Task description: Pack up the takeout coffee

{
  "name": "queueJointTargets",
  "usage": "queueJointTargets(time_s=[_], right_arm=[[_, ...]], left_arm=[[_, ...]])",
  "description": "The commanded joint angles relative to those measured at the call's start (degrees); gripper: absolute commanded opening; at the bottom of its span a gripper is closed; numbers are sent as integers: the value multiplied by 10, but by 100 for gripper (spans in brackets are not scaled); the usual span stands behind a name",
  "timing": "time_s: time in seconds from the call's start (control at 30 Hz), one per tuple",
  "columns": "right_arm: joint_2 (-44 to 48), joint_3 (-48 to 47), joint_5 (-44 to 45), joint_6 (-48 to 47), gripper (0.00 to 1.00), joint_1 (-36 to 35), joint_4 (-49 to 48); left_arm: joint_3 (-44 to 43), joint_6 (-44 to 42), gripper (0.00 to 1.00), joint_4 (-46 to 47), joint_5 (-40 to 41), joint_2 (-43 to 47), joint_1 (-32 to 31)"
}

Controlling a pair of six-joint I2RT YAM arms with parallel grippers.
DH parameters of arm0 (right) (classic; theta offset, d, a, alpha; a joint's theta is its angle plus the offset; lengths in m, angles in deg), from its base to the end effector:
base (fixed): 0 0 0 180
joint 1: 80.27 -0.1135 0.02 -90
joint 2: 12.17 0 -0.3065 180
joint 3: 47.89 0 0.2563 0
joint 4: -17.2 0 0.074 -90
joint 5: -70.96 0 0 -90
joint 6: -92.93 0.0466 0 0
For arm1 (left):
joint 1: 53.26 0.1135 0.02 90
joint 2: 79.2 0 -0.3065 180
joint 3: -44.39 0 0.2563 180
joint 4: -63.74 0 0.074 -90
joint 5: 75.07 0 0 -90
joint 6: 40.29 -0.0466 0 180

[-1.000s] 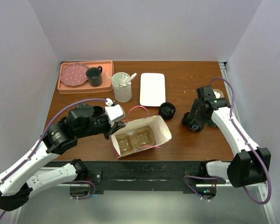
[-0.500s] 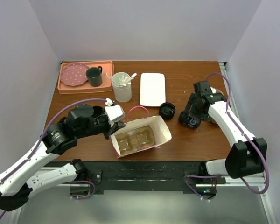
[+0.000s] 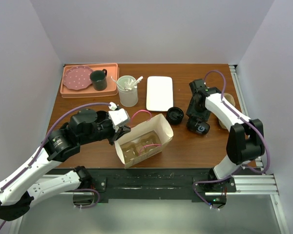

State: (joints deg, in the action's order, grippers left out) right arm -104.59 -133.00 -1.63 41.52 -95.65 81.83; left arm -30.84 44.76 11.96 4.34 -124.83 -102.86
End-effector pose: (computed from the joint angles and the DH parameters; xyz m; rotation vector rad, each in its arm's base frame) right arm 0.3160 0.0725 0.2745 0.6120 2.6511 -0.1750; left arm 0.0839 -0.1118 0.4140 1.0334 1.7307 -0.6862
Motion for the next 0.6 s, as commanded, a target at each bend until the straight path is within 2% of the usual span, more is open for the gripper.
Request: queueJointTargets(time_s=[0.0,0.17,0.27,0.37,0.57], right_arm=[[-16,-32,26,5,60,-10,15],[-27,-30,28,9,52,-13,26],[-14,-25,31,10,37,-13,25],[0,-20,33,7,27,-13,20],[72,5,22,11,23,-11,-5]], left_arm=[[-12,9,11,24,8,3,-2],[-16,7,12,23,9,0,-2],[-17,5,13,24,11,2,-2],[-17,4,15,26,10,3,-2],[-15,4,20,29,5,6,-2]])
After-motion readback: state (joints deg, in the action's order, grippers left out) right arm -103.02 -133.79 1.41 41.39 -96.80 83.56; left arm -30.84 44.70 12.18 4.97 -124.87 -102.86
